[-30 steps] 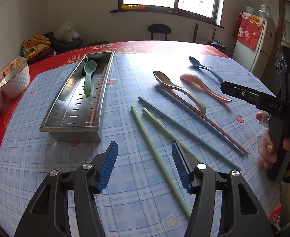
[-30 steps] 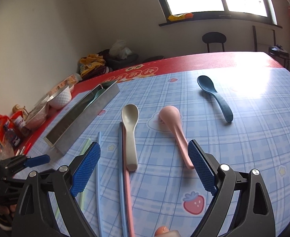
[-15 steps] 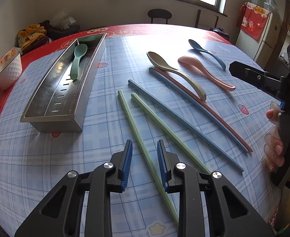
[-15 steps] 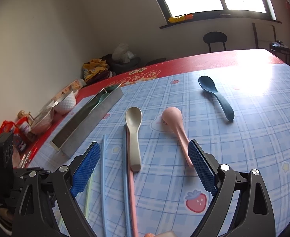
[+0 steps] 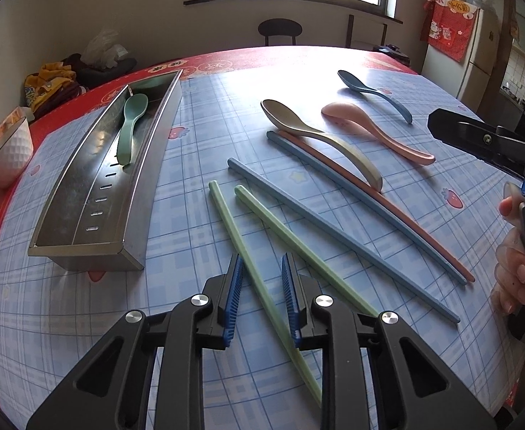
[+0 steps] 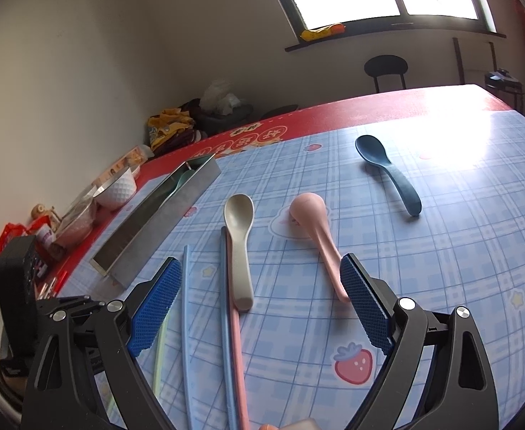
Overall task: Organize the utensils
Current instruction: 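Move the left tool over the green chopstick and close its fingers, then grasp the cream spoon with the right tool while the left tool holds the green chopstick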
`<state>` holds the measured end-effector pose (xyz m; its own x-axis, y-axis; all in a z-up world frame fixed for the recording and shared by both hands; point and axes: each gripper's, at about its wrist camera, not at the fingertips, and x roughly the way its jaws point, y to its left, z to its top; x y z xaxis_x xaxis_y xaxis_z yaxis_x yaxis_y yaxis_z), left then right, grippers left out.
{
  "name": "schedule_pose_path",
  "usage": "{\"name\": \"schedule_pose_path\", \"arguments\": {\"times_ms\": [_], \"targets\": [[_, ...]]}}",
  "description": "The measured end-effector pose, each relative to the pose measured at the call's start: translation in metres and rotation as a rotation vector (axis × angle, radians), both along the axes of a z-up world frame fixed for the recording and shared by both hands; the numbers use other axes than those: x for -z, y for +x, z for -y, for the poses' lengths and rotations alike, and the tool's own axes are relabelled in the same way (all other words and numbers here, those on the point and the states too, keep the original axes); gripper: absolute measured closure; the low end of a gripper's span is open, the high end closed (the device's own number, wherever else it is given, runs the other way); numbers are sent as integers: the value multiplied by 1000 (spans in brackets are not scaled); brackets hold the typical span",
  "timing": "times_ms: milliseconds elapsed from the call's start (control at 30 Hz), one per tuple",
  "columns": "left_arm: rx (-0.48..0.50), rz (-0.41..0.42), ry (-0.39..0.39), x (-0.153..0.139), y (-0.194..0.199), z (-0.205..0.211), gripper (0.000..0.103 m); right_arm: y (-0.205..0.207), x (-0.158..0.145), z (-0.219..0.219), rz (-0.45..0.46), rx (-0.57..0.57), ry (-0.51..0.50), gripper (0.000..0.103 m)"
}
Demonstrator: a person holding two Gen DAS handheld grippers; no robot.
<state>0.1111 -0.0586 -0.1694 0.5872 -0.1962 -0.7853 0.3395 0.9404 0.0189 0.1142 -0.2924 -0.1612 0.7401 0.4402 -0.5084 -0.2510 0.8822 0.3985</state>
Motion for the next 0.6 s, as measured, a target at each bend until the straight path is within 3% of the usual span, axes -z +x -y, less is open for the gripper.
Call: {"name": "schedule_pose_path", "arguments": {"times_ms": [167, 300, 600], "targets": [[1, 1, -17, 1, -5, -2, 82, 2, 1, 1, -10, -3, 3, 16], [-8, -1, -38, 1, -4, -5, 91, 4, 2, 1, -17, -3, 5, 16], [20, 4, -41, 1, -5, 0, 94, 6, 3, 3, -23, -5, 17, 16]]}}
